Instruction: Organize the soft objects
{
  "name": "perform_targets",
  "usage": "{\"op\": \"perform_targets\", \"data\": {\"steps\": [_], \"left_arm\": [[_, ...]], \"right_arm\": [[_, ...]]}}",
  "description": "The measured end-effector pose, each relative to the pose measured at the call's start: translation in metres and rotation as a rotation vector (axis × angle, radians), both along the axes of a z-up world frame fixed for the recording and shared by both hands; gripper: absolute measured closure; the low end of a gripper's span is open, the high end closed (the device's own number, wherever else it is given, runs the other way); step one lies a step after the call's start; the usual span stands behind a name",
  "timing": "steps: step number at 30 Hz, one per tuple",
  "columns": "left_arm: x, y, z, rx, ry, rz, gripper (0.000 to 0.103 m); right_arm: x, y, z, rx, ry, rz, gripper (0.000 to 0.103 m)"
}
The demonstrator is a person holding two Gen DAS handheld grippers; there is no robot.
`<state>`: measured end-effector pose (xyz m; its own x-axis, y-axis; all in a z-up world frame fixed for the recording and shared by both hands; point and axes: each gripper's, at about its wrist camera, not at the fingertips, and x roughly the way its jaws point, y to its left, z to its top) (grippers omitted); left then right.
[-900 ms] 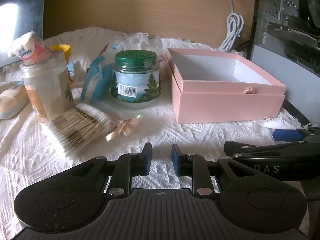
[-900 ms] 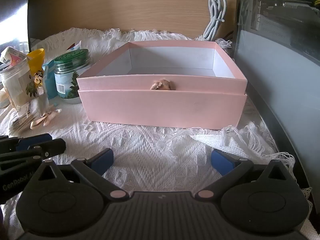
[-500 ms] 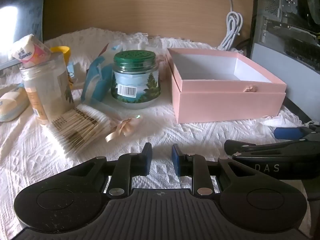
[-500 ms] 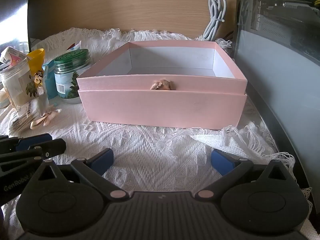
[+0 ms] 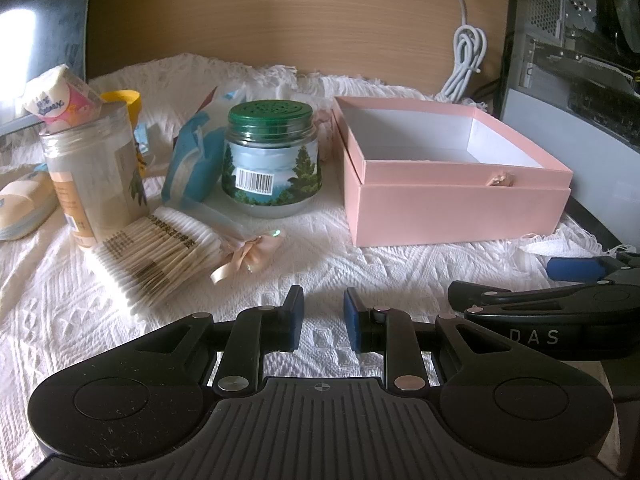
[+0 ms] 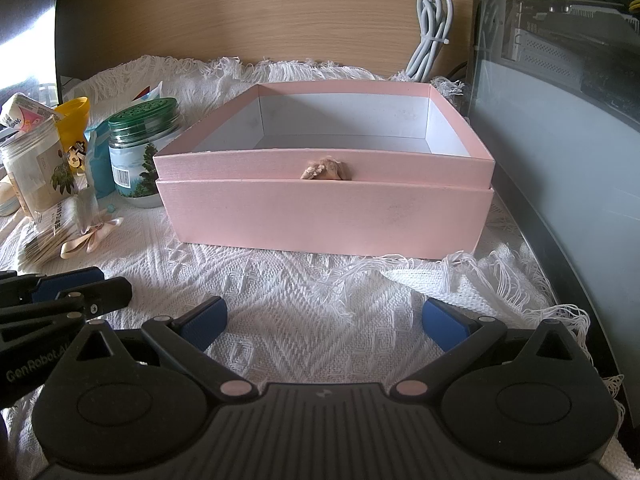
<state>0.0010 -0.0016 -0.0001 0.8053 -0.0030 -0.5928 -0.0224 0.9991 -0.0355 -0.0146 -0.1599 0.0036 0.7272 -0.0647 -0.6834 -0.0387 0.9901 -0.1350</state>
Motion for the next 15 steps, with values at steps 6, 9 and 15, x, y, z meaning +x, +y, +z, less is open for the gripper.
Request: {"op": "perform_targets", "data": {"steps": [6,9,15], "left_arm": [[-0.0006,0.0005,0.0007,-0.007,-0.001,0.000,0.077],[-0.0006,0.0013,0.0003,-0.007,-0.001,0.000,0.077],[-0.0007,0.0012,0.0004,-0.004,-0.001,0.000,0.077]], "right_arm": [[0.0000,0.0000,0.0000,0.000,0.000,0.000,0.000],[0.0000,0.0000,0.0000,0.000,0.000,0.000,0.000],[0.0000,0.0000,-0.0001,0.000,0.000,0.000,0.000]]}}
